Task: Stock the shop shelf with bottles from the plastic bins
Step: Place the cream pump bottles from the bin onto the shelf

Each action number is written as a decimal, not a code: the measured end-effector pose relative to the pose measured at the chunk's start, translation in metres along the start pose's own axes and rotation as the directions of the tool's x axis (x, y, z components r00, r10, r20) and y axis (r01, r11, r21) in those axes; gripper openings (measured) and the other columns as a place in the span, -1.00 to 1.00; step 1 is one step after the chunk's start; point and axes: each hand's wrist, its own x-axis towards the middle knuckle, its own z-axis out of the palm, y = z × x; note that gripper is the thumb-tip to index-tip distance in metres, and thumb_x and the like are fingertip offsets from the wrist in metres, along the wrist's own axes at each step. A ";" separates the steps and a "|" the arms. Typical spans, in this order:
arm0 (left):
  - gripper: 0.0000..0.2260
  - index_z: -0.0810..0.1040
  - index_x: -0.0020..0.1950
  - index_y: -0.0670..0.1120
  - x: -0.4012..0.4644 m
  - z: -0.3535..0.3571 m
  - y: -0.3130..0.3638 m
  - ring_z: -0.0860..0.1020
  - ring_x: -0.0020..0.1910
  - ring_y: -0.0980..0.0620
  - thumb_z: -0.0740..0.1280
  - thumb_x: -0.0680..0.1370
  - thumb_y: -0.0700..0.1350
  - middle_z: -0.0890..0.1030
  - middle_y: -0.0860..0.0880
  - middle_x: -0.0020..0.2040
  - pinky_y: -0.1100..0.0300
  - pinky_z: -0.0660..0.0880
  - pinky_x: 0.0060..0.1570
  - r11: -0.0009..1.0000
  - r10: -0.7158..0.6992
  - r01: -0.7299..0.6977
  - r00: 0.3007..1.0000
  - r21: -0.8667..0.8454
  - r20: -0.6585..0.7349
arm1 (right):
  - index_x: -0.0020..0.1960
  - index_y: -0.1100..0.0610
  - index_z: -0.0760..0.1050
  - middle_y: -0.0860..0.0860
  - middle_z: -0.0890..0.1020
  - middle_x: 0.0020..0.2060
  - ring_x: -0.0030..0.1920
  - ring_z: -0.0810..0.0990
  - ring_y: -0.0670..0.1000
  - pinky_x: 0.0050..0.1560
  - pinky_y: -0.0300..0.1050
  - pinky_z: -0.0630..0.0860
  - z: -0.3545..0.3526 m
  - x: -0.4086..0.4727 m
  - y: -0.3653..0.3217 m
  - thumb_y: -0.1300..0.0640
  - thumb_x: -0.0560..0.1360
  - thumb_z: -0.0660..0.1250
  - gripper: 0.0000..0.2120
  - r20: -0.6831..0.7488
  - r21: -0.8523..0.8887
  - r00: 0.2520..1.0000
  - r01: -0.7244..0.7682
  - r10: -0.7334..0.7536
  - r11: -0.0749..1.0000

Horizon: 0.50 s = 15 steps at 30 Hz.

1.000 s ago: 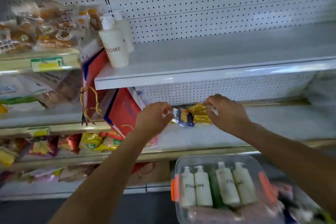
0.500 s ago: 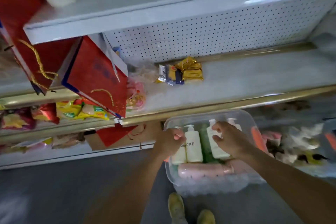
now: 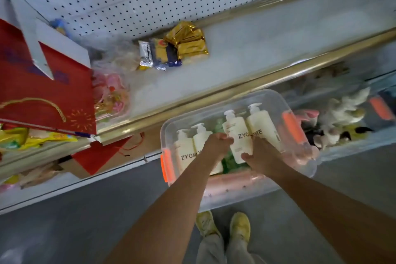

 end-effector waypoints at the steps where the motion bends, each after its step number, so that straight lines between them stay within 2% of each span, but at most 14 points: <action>1: -0.72 0.52 0.25 -0.16 0.006 0.005 0.001 0.58 0.05 -0.05 0.30 0.57 -0.10 0.60 -0.08 0.11 0.10 0.52 0.12 1.000 -0.022 0.022 1.000 -0.015 0.008 | 0.37 0.21 0.30 0.13 0.48 0.27 0.25 0.48 0.12 0.25 -0.01 0.43 0.003 0.003 0.001 -0.01 0.52 0.34 -0.48 0.010 0.001 1.000 -0.003 0.003 1.000; 3: -0.82 0.52 0.11 -0.16 0.014 0.011 0.003 0.57 -0.14 -0.02 0.26 0.58 -0.11 0.59 -0.08 -0.06 0.14 0.53 -0.09 0.998 -0.038 0.040 0.998 -0.045 0.045 | 0.37 0.23 0.29 0.13 0.48 0.27 0.26 0.47 0.12 0.26 -0.04 0.39 0.006 0.006 0.000 -0.03 0.53 0.32 -0.47 0.018 -0.023 1.000 0.004 -0.004 1.000; 5: -0.82 0.52 0.06 -0.17 0.023 0.014 0.004 0.62 -0.05 -0.12 0.25 0.58 -0.08 0.63 -0.16 -0.01 0.02 0.58 0.02 0.986 -0.085 0.094 0.994 -0.137 0.067 | 0.36 0.23 0.31 0.12 0.49 0.26 0.26 0.47 0.11 0.26 -0.06 0.37 0.007 0.010 -0.004 -0.03 0.54 0.31 -0.48 -0.002 -0.026 1.000 0.012 -0.012 1.000; 7: -0.77 0.53 0.14 -0.17 0.027 0.015 0.006 0.63 0.06 -0.17 0.24 0.61 -0.05 0.65 -0.19 0.07 -0.04 0.55 0.10 0.963 -0.130 0.143 0.989 -0.228 0.071 | 0.38 0.25 0.29 0.12 0.50 0.26 0.26 0.48 0.10 0.25 -0.06 0.40 0.010 0.016 -0.007 -0.05 0.53 0.30 -0.45 -0.018 -0.015 1.000 0.012 -0.013 1.000; 9: -0.73 0.53 0.19 -0.15 0.031 0.016 0.006 0.65 -0.01 -0.12 0.20 0.63 0.00 0.67 -0.15 0.03 0.01 0.59 0.02 0.955 -0.142 0.159 0.986 -0.252 0.086 | 0.40 0.26 0.26 0.12 0.49 0.26 0.25 0.48 0.10 0.22 -0.06 0.44 0.015 0.020 -0.009 -0.09 0.52 0.32 -0.38 -0.035 0.004 0.999 0.002 -0.002 1.000; 12: -0.69 0.54 0.15 -0.13 0.032 0.012 0.007 0.64 -0.14 -0.04 0.17 0.65 0.07 0.66 -0.10 -0.09 0.13 0.59 -0.15 0.945 -0.146 0.174 0.982 -0.278 0.119 | 0.41 0.28 0.21 0.14 0.47 0.24 0.24 0.47 0.12 0.22 -0.04 0.44 0.022 0.022 -0.009 -0.12 0.45 0.39 -0.27 -0.055 0.050 0.998 -0.025 0.028 0.998; 15: -0.64 0.53 0.17 -0.14 0.029 0.008 0.004 0.63 -0.05 -0.10 0.17 0.64 0.12 0.66 -0.13 -0.01 0.10 0.58 -0.12 0.922 -0.169 0.211 0.974 -0.326 0.151 | 0.44 0.28 0.13 0.16 0.44 0.27 0.28 0.44 0.15 0.26 -0.01 0.40 0.022 0.018 -0.010 -0.11 0.39 0.45 -0.16 -0.054 0.092 0.997 -0.040 0.045 0.995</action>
